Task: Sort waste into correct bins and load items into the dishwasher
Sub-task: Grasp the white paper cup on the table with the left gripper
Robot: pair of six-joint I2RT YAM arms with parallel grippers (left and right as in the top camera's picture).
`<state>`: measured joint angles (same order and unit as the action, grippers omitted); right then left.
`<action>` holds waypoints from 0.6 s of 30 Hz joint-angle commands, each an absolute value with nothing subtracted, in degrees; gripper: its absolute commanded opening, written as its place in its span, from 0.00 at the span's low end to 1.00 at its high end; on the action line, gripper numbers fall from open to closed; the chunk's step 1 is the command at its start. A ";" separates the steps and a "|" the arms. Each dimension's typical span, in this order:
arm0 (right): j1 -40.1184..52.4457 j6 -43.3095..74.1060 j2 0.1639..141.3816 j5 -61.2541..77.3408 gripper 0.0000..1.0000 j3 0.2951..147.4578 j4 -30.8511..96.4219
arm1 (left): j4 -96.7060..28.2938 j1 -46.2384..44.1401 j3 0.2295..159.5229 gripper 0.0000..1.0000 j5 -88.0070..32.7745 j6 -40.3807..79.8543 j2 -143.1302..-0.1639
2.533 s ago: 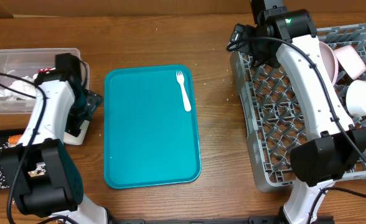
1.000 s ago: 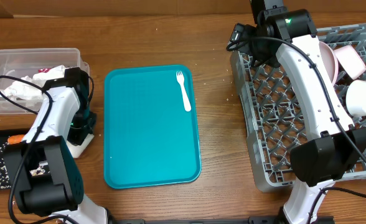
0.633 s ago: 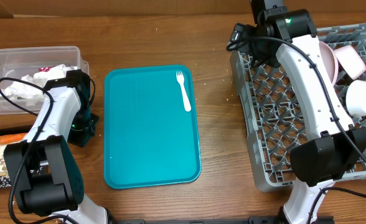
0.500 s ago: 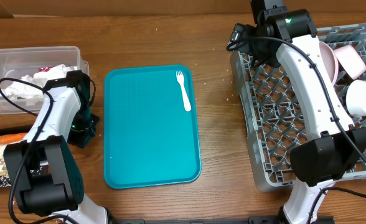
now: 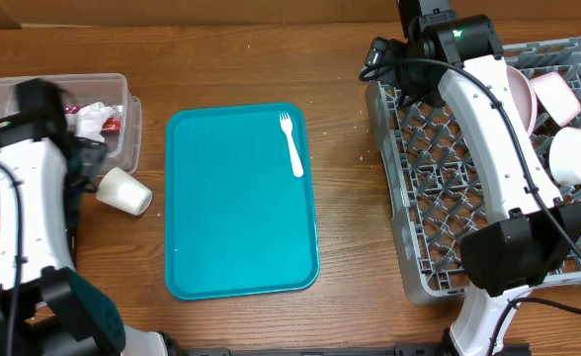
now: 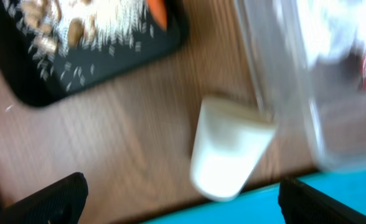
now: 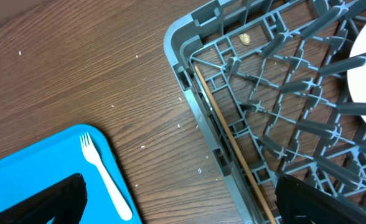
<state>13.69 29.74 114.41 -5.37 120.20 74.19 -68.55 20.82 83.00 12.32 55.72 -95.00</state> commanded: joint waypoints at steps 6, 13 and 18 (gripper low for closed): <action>13.74 29.30 114.24 -5.96 1.00 120.33 74.02 | -59.42 30.72 82.39 0.73 -4.54 30.98 -101.47; 13.74 29.32 114.24 -5.96 1.00 120.33 74.04 | -55.20 31.07 82.35 0.75 -25.06 5.67 -102.10; 13.74 29.32 114.24 -5.96 1.00 120.33 74.04 | -58.33 31.90 81.38 0.80 -30.70 -9.21 -102.10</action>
